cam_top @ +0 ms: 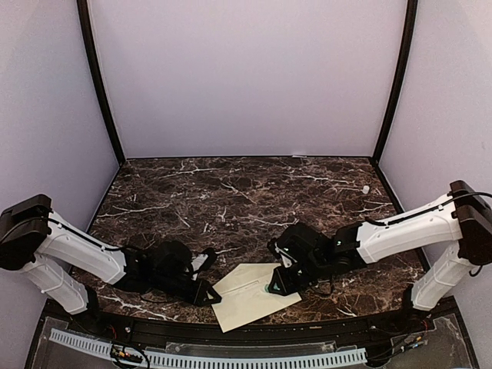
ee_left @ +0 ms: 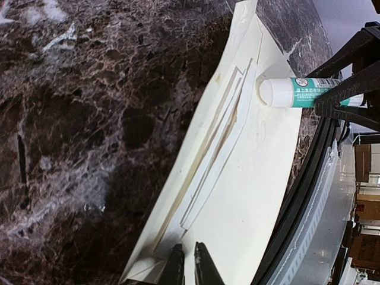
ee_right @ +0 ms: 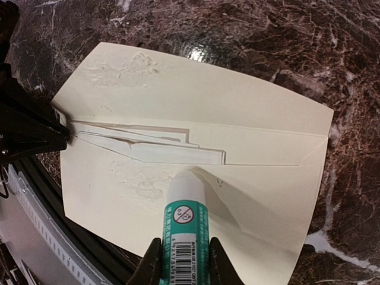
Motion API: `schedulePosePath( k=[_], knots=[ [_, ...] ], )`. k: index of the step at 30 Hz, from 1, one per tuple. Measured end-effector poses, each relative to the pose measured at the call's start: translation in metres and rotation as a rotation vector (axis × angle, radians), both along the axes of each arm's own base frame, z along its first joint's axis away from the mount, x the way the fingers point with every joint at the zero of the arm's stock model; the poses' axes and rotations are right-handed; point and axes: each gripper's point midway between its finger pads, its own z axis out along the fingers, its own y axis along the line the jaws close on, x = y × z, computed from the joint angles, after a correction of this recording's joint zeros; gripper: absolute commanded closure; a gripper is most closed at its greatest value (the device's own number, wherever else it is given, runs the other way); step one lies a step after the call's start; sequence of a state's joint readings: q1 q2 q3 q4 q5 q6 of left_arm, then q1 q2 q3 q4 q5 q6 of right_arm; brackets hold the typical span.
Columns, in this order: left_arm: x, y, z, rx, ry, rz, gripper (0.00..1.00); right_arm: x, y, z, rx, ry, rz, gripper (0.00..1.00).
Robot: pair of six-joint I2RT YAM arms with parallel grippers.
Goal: Place the letter into the envelope and seal it
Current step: Paint the envelope at the center of the board.
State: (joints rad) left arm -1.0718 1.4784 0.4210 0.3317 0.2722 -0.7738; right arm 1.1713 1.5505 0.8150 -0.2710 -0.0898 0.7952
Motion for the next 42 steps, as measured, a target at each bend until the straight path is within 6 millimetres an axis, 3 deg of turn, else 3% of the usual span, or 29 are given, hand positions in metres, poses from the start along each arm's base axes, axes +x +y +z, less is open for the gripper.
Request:
schedulePosePath(
  k=[11,15,21,28,32,34,38,40,42],
  knots=[
    [-0.001,0.001,0.0,0.006,0.005,-0.002,0.93,-0.024,0.047,0.001,0.03,0.012,0.154,1.0],
    [-0.001,0.001,0.0,0.007,0.005,-0.002,0.93,-0.027,0.053,0.0,0.036,0.019,0.165,1.0],
    [-0.001,0.002,0.0,0.007,0.004,0.0,0.93,-0.02,0.047,0.0,0.028,0.011,0.119,1.0],
    [-0.001,0.004,0.0,0.014,0.003,0.003,0.93,0.002,0.007,0.001,-0.021,-0.014,0.008,1.0],
    [-0.002,0.004,0.0,0.016,0.002,0.003,0.93,0.005,-0.001,0.0,-0.024,-0.015,-0.007,1.0],
    [-0.002,0.004,0.001,0.016,0.003,0.001,0.9,0.004,-0.001,0.001,-0.012,-0.013,-0.003,1.0],
    [-0.004,0.006,0.006,0.019,0.002,-0.009,0.7,-0.001,-0.001,0.011,0.04,-0.011,0.012,1.0],
    [-0.006,0.01,0.012,0.028,-0.003,-0.013,0.58,-0.001,0.001,0.03,0.099,-0.031,0.016,1.0],
    [-0.003,0.01,0.028,0.021,-0.028,-0.011,0.46,0.002,0.006,0.06,0.197,-0.077,0.012,1.0]
  ],
)
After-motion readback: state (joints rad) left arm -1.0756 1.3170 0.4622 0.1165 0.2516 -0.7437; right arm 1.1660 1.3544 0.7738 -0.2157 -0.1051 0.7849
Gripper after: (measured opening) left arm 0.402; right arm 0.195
